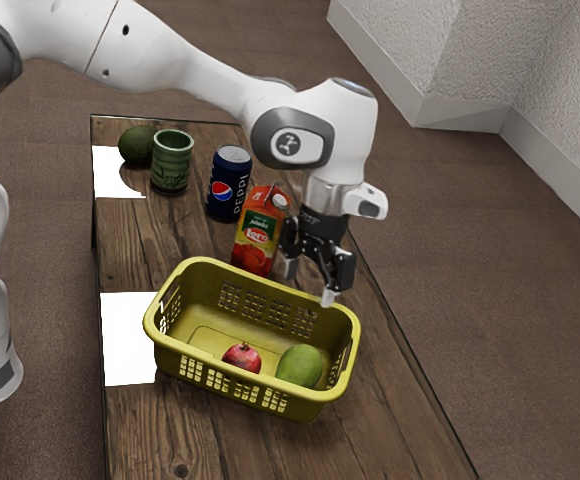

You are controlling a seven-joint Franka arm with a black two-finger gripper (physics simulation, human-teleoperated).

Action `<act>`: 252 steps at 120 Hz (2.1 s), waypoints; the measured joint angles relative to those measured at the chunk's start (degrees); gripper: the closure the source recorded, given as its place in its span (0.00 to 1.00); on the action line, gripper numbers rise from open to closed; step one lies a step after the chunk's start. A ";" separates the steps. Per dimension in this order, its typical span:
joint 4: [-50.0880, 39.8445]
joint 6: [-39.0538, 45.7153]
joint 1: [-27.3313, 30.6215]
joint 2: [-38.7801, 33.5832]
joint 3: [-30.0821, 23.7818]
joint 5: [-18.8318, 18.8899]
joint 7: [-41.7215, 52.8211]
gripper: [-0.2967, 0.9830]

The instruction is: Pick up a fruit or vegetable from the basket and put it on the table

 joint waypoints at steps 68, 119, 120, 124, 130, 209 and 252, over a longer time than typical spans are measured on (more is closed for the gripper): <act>-9.59 1.92 -10.23 -12.54 0.16 0.02 -5.85 0.23; -7.68 1.98 -17.48 -11.53 3.37 -4.67 -10.06 0.23; -7.50 1.98 -17.48 -11.49 3.65 -5.42 -10.47 0.23; -6.98 1.99 -17.53 -11.18 5.60 -8.31 -12.52 0.23; -6.59 2.00 -17.30 -10.66 7.38 -10.75 -15.62 0.23; -20.54 1.62 -18.92 -24.51 12.23 -5.28 -45.94 0.23; -22.01 2.82 -18.81 -20.15 11.46 -4.85 -50.84 0.23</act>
